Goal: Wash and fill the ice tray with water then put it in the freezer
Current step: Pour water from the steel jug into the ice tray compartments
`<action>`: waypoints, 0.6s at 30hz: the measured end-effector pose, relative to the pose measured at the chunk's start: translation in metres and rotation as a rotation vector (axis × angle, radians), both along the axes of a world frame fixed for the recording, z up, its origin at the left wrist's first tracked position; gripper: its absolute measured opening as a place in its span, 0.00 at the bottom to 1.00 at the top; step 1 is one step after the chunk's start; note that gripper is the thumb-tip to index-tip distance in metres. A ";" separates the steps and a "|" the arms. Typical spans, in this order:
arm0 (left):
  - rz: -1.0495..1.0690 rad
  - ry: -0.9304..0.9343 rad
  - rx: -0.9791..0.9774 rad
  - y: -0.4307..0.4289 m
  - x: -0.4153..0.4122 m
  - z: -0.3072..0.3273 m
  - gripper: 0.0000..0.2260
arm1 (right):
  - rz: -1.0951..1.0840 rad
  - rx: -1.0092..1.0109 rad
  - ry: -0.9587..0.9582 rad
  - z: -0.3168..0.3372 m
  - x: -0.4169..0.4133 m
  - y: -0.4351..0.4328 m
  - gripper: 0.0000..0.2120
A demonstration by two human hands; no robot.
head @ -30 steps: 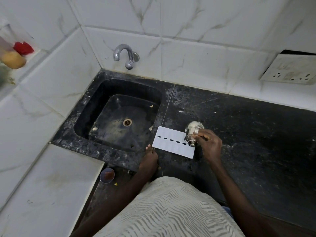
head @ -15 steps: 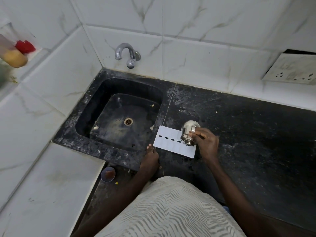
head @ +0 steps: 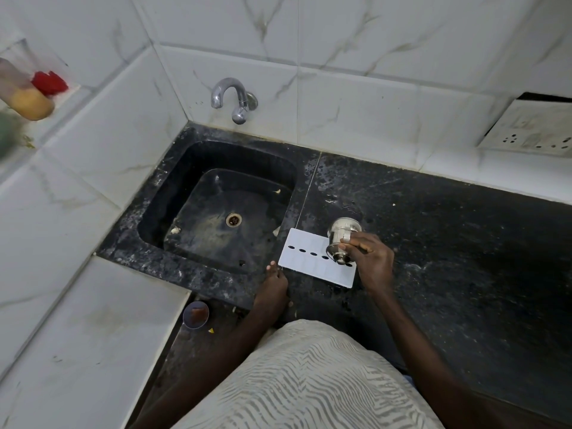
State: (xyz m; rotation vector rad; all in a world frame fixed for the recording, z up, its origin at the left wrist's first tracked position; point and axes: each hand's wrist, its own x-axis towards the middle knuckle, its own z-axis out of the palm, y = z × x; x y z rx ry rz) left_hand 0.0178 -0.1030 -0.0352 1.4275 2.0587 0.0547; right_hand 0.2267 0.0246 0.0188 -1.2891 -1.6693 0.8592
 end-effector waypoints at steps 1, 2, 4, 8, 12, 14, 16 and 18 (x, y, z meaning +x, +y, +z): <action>0.000 0.000 0.001 0.000 0.000 0.000 0.46 | -0.003 0.004 0.001 0.000 -0.001 0.000 0.10; 0.000 0.001 0.002 0.000 0.001 0.001 0.46 | -0.006 0.012 0.000 0.000 -0.001 0.001 0.10; -0.003 0.005 0.000 0.000 0.001 0.002 0.46 | -0.009 0.027 -0.003 0.000 -0.001 0.002 0.10; -0.002 0.011 -0.004 0.001 0.001 0.004 0.46 | -0.015 0.044 0.001 0.001 -0.002 0.002 0.10; -0.005 0.014 -0.006 0.001 0.002 0.005 0.46 | -0.014 -0.007 0.030 0.003 -0.005 0.003 0.10; -0.005 0.021 -0.008 0.001 0.002 0.005 0.46 | -0.027 -0.048 0.063 0.002 -0.008 0.004 0.09; -0.003 0.023 -0.009 0.001 0.001 0.005 0.46 | -0.044 -0.084 0.077 0.000 -0.012 0.006 0.09; 0.003 0.024 0.000 0.001 0.001 0.005 0.45 | -0.042 -0.083 0.060 -0.002 -0.016 0.007 0.09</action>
